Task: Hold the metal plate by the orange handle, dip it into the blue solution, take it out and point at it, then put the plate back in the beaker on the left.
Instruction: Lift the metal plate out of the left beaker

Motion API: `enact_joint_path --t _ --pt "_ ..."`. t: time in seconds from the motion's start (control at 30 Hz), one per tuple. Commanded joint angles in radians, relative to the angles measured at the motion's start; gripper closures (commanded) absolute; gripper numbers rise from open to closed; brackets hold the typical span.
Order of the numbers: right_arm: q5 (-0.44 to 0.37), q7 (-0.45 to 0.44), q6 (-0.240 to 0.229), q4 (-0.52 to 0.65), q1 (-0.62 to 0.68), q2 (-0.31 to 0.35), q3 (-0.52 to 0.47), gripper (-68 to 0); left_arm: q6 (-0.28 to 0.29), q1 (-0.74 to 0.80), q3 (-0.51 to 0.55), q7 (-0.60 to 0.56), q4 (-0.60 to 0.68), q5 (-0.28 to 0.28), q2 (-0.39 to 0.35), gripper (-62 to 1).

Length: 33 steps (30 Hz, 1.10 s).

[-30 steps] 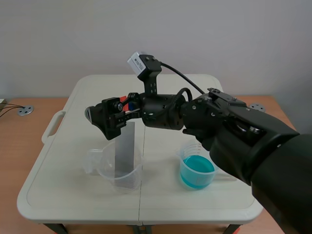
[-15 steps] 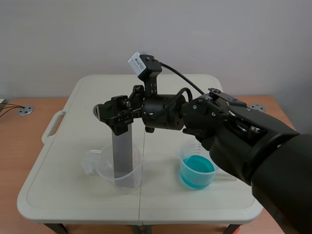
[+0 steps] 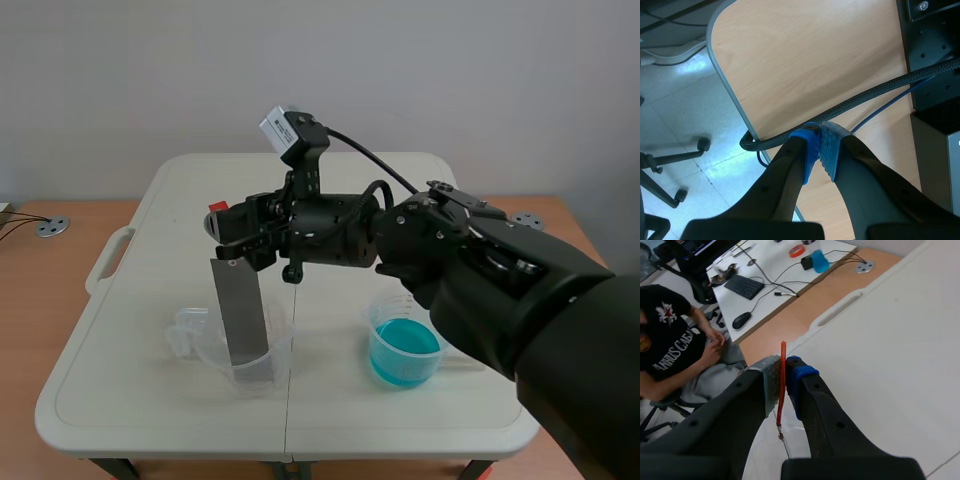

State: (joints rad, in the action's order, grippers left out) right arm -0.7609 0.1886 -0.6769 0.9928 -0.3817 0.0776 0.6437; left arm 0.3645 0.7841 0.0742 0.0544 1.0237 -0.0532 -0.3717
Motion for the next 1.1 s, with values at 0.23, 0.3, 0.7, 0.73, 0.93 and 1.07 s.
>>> enact_joint_path --t 0.23,0.3,0.7,0.73,0.93,1.07 --pt "-0.017 -0.023 -0.069 0.010 -0.020 -0.003 -0.001 -1.3 0.004 0.010 -0.002 -0.006 0.015 -0.006 -0.008 -2.1" --pt "-0.017 -0.034 -0.069 0.010 -0.019 -0.003 -0.001 -1.3 0.004 0.010 -0.002 -0.006 0.015 -0.006 -0.008 -2.1" --pt "0.035 -0.049 -0.069 0.127 0.028 -0.003 -0.001 -1.3 0.005 0.010 -0.002 -0.013 0.015 -0.006 -0.008 -2.1" --pt "0.046 -0.049 -0.069 0.147 0.037 -0.002 -0.001 -1.3 0.005 0.010 -0.002 -0.013 0.015 -0.006 -0.008 -2.1" --pt "0.095 -0.049 -0.069 0.258 0.083 0.006 -0.003 -1.3 0.005 0.010 -0.002 -0.013 0.016 -0.006 -0.008 -2.1" --pt "0.111 -0.049 -0.069 0.334 0.105 0.020 -0.004 -1.3 0.005 0.010 -0.002 -0.013 0.016 -0.006 -0.008 -2.1"
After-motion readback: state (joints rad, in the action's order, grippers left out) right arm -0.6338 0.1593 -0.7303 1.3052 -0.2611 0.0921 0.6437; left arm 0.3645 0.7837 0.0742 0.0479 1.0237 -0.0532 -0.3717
